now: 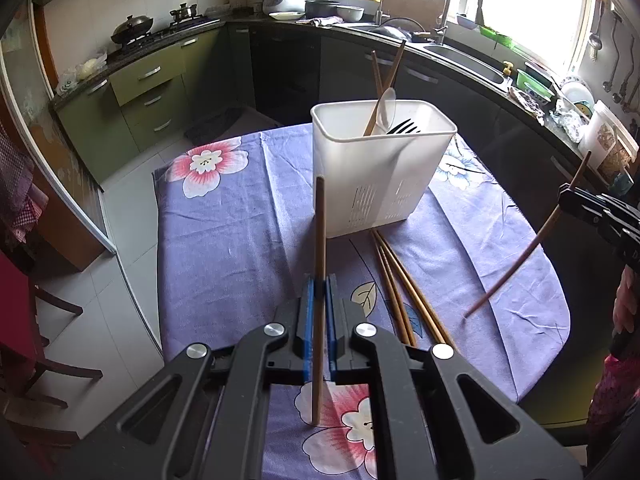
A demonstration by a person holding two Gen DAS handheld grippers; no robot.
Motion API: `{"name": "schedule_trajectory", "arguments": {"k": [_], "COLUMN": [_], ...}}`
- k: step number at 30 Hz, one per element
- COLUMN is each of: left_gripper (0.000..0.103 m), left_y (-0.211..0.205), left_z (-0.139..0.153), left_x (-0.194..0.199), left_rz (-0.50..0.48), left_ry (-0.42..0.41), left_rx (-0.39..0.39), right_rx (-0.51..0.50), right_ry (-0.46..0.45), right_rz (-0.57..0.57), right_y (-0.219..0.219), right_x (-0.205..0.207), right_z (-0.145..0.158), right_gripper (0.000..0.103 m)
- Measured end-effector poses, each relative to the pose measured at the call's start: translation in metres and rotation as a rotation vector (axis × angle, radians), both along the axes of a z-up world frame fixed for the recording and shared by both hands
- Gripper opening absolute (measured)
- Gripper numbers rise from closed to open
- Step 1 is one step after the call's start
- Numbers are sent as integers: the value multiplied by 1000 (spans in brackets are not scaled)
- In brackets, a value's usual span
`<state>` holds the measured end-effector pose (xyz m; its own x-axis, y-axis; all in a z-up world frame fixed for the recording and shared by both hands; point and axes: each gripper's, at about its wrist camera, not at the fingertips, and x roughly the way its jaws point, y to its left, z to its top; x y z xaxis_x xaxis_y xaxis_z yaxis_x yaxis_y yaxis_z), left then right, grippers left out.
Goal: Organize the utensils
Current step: 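Carry the chopstick over the caddy with the left tool while the right tool carries its chopstick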
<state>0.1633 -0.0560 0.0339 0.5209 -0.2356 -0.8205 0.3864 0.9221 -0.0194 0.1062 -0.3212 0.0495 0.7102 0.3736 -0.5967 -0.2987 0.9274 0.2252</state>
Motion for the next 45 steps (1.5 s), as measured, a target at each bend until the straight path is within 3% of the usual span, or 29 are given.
{"name": "schedule_trajectory", "arguments": {"k": [16,35,42,45], "left_gripper": [5,5,6,5], "left_y": [-16,-56,-61,-65], "left_z": [34,163,194,192], "left_x": [2,37,53,65], "left_rz": [-33,-67,-41,-23], "left_ry": [-51,-198,-273,-288], "left_rx": [-37,-90,-111,-89], "right_rx": [-2,20,41,45], "right_ry": [-34,-159,-167,-163], "right_rz": [7,-19,-36,-46], "right_y": [-2,-22,-34,-38], "right_x": [5,32,49,56], "right_z": [37,138,155,156], "right_gripper": [7,7,7,7]}}
